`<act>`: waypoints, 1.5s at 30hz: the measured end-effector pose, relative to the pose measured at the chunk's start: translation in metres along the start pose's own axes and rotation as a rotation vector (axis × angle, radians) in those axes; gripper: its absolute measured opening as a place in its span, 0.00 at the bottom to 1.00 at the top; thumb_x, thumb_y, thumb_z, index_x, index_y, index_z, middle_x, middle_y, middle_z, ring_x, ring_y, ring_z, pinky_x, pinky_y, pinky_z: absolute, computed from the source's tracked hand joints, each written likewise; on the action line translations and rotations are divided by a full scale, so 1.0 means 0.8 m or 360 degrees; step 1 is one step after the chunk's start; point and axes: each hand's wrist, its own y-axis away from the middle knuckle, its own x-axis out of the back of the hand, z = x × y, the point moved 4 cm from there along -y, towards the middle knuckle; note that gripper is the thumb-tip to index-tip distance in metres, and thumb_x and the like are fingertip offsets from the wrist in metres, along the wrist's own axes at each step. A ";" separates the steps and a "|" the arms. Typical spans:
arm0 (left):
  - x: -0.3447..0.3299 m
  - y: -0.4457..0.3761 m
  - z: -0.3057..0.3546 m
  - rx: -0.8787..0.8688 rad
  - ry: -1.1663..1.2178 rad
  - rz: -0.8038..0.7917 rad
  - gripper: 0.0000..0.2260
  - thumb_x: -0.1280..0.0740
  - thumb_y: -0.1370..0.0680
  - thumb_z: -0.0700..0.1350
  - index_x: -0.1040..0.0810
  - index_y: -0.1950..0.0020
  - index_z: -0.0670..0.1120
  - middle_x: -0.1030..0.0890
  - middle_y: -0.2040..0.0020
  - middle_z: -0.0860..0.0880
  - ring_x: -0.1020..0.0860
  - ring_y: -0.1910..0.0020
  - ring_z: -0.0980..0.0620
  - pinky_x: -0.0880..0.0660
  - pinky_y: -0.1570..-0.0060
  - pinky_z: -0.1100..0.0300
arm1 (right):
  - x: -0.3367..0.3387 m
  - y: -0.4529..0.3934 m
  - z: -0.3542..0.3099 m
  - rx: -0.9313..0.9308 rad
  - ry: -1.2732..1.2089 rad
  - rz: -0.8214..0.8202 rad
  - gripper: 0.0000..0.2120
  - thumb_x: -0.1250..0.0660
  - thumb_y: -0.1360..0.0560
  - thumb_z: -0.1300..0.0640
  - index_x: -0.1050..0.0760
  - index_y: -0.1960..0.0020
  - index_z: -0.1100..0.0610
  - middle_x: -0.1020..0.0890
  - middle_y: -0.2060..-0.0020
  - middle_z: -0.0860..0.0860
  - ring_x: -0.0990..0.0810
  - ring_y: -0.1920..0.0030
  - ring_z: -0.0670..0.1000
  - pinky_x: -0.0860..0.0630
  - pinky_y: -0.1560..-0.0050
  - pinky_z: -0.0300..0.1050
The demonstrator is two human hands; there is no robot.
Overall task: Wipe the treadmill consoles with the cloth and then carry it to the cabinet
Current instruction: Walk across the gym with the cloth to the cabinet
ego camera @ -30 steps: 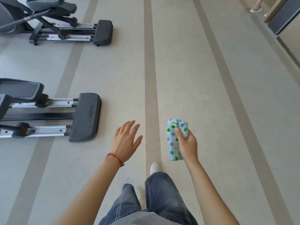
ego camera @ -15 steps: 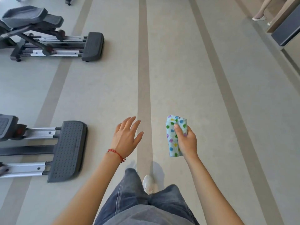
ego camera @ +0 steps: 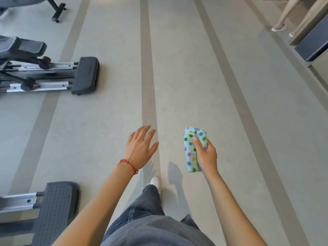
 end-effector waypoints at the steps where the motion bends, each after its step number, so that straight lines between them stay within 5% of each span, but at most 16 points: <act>1: 0.001 -0.031 -0.005 -0.0025 -0.0008 -0.0005 0.22 0.46 0.24 0.54 0.23 0.41 0.41 0.22 0.41 0.40 0.24 0.42 0.40 0.26 0.47 0.45 | -0.005 -0.025 -0.015 -0.0001 0.0005 0.0011 0.09 0.36 0.25 0.48 0.24 0.52 0.53 0.19 0.60 0.47 0.20 0.60 0.45 0.26 0.64 0.37; 16: -0.068 -0.445 -0.028 -0.0212 0.0035 -0.0016 0.22 0.44 0.24 0.53 0.23 0.42 0.40 0.22 0.42 0.39 0.24 0.43 0.39 0.26 0.49 0.46 | -0.019 -0.395 -0.153 -0.0073 -0.0056 0.0127 0.07 0.36 0.25 0.48 0.25 0.53 0.50 0.20 0.61 0.45 0.20 0.59 0.45 0.28 0.64 0.38; 28: -0.102 -0.766 0.033 -0.0359 0.0065 -0.0040 0.23 0.45 0.24 0.54 0.23 0.41 0.40 0.22 0.41 0.40 0.24 0.42 0.39 0.26 0.48 0.46 | 0.031 -0.661 -0.282 -0.0051 -0.0033 0.0211 0.08 0.36 0.25 0.47 0.25 0.56 0.51 0.21 0.62 0.44 0.22 0.59 0.45 0.27 0.62 0.39; 45: -0.205 -1.186 0.136 -0.1031 0.0142 -0.0307 0.27 0.52 0.19 0.57 0.22 0.41 0.41 0.22 0.41 0.41 0.24 0.43 0.41 0.25 0.49 0.47 | 0.130 -0.979 -0.371 -0.0240 -0.0325 0.0847 0.08 0.37 0.25 0.47 0.27 0.49 0.49 0.21 0.57 0.46 0.22 0.57 0.44 0.28 0.62 0.36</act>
